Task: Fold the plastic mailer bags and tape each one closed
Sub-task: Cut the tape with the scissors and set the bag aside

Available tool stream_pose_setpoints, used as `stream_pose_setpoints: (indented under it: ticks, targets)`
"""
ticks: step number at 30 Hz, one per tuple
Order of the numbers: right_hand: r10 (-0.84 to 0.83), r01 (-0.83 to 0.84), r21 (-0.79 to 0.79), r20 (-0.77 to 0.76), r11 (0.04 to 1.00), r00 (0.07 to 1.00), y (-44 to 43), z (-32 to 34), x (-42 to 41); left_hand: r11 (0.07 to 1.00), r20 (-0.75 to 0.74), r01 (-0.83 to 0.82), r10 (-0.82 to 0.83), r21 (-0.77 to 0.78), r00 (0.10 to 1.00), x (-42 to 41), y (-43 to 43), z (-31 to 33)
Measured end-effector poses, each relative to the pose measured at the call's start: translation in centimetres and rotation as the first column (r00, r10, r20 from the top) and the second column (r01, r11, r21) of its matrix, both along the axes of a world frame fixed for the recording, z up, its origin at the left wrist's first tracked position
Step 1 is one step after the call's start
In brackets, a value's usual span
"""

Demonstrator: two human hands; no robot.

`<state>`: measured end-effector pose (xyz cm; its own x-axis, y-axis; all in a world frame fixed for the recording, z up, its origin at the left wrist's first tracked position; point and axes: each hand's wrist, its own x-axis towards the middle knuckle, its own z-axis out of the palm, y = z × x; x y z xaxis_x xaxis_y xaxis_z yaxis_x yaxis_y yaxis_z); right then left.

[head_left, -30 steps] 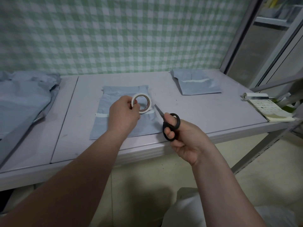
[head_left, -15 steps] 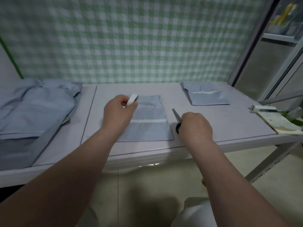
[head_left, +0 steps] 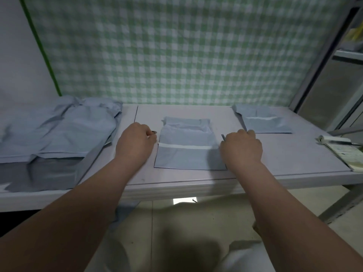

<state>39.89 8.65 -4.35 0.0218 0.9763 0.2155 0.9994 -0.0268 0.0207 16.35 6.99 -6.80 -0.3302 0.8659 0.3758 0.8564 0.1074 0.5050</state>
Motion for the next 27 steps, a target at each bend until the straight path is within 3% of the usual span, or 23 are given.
stream_pose_setpoints:
  ticks: [10, 14, 17, 18, 19, 20, 22, 24, 25, 26, 27]
  targets:
    - [-0.062, 0.05, -0.083, -0.158, 0.995, 0.985, 2.4, -1.3, -1.3, 0.989, -0.253, -0.007, -0.031, -0.148, 0.967, -1.3, -0.7, 0.0]
    - [-0.134, 0.087, -0.167, -0.299, 0.982, 0.945, 3.3, -1.0, -1.3, 0.997, -0.134, 0.0, -0.011, -0.082, 0.991, -1.2, -0.6, 0.2]
    - [-0.126, -0.001, -0.238, -0.519, 0.971, 0.846, 4.6, 0.4, -1.4, 0.995, 0.018, 0.037, -0.036, -0.097, 0.999, -0.4, -0.4, 1.0]
    - [-0.127, -0.048, -0.253, -0.629, 0.966, 0.767, 5.0, 1.0, -1.4, 0.993, 0.064, 0.062, -0.056, -0.1, 0.996, 0.0, -0.4, 1.3]
    - [-0.139, -0.107, -0.258, -0.773, 0.96, 0.619, 5.1, 1.5, -1.5, 0.991, 0.12, 0.085, -0.073, -0.1, 0.99, 0.4, -0.5, 1.7]
    - [-0.171, -0.159, -0.252, -0.9, 0.954, 0.401, 4.9, 1.9, -1.6, 0.988, 0.183, 0.11, -0.089, -0.109, 0.979, 0.8, -0.5, 2.1]
    - [-0.246, -0.236, -0.246, -0.969, 0.94, 0.029, 4.3, 2.7, -1.4, 0.979, 0.296, 0.143, -0.096, -0.143, 0.951, 1.7, -0.5, 2.6]
    - [-0.304, -0.326, -0.238, -0.938, 0.915, -0.169, 4.0, 3.3, -0.9, 0.968, 0.527, 0.176, -0.058, -0.176, 0.848, 2.7, -0.5, 2.8]
    - [-0.318, -0.368, -0.221, -0.92, 0.903, -0.23, 4.0, 3.6, -0.7, 0.964, 0.741, 0.21, -0.019, -0.166, 0.672, 3.2, -0.4, 3.0]
    - [-0.329, -0.401, -0.197, -0.898, 0.894, -0.291, 3.9, 3.9, -0.5, 0.959, 0.915, 0.247, 0.031, -0.141, 0.401, 3.7, -0.3, 3.4]
    - [-0.338, -0.429, -0.171, -0.874, 0.887, -0.35, 3.7, 4.3, -0.3, 0.957, 0.991, 0.274, 0.065, -0.096, 0.118, 4.1, -0.3, 3.7]
